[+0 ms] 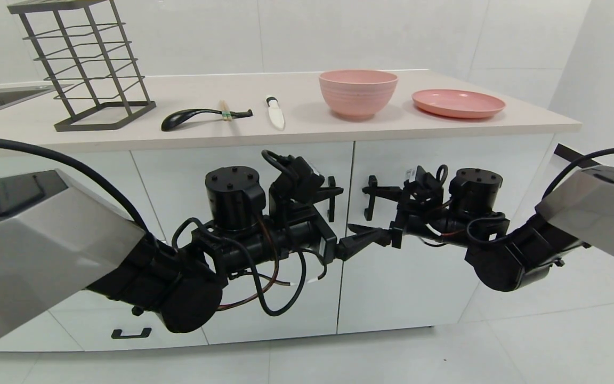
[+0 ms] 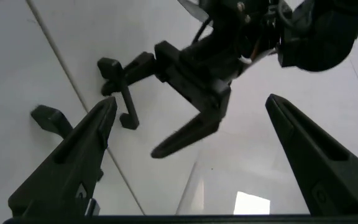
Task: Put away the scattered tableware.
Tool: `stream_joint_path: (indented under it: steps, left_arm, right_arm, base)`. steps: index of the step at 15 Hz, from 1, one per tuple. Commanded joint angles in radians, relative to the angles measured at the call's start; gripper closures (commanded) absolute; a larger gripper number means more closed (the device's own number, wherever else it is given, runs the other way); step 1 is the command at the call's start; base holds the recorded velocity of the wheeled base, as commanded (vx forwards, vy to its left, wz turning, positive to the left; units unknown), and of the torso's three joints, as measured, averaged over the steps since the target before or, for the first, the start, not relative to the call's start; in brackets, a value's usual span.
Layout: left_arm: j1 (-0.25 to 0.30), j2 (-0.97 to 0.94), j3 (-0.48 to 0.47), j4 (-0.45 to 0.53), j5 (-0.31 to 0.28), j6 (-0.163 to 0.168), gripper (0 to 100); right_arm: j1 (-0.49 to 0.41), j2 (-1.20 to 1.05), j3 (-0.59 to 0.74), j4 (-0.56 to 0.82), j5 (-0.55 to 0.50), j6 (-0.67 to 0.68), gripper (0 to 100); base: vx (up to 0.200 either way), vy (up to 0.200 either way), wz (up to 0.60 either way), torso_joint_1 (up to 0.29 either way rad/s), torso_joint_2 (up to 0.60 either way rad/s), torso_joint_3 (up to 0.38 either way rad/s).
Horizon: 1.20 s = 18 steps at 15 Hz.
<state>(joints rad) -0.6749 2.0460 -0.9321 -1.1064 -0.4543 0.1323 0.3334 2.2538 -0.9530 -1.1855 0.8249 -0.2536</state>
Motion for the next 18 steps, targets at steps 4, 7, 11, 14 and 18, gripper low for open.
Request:
stream_joint_path:
  steps: [4, 7, 11, 14, 18]
  left_arm:
    - [0.005, 0.025, -0.063, 0.003, 0.0, -0.002, 0]
    - [-0.008, 0.046, -0.1, -0.003, -0.006, -0.002, 0]
    - [-0.041, 0.122, -0.232, 0.005, -0.032, -0.003, 0]
    - [-0.083, 0.169, -0.28, -0.007, -0.066, -0.003, 0]
    - [-0.107, 0.177, -0.281, -0.006, -0.063, -0.003, 0]
  right_arm:
    - [-0.005, -0.08, 0.166, -0.085, 0.099, -0.001, 0]
    - [-0.005, -0.214, 0.365, -0.144, 0.114, -0.001, 0]
    - [-0.04, -0.26, 0.476, -0.18, 0.142, -0.003, 0]
    - [-0.047, -0.258, 0.477, -0.183, 0.142, -0.003, 0]
    - [-0.097, -0.238, 0.482, -0.19, 0.143, -0.004, 0]
  base:
    - [0.0, 0.0, 0.0, 0.0, 0.0, 0.0]
    - [0.0, 0.0, 0.0, 0.0, 0.0, 0.0]
    - [0.0, 0.0, 0.0, 0.0, 0.0, 0.0]
    - [0.0, 0.0, 0.0, 0.0, 0.0, 0.0]
    - [0.0, 0.0, 0.0, 0.0, 0.0, 0.0]
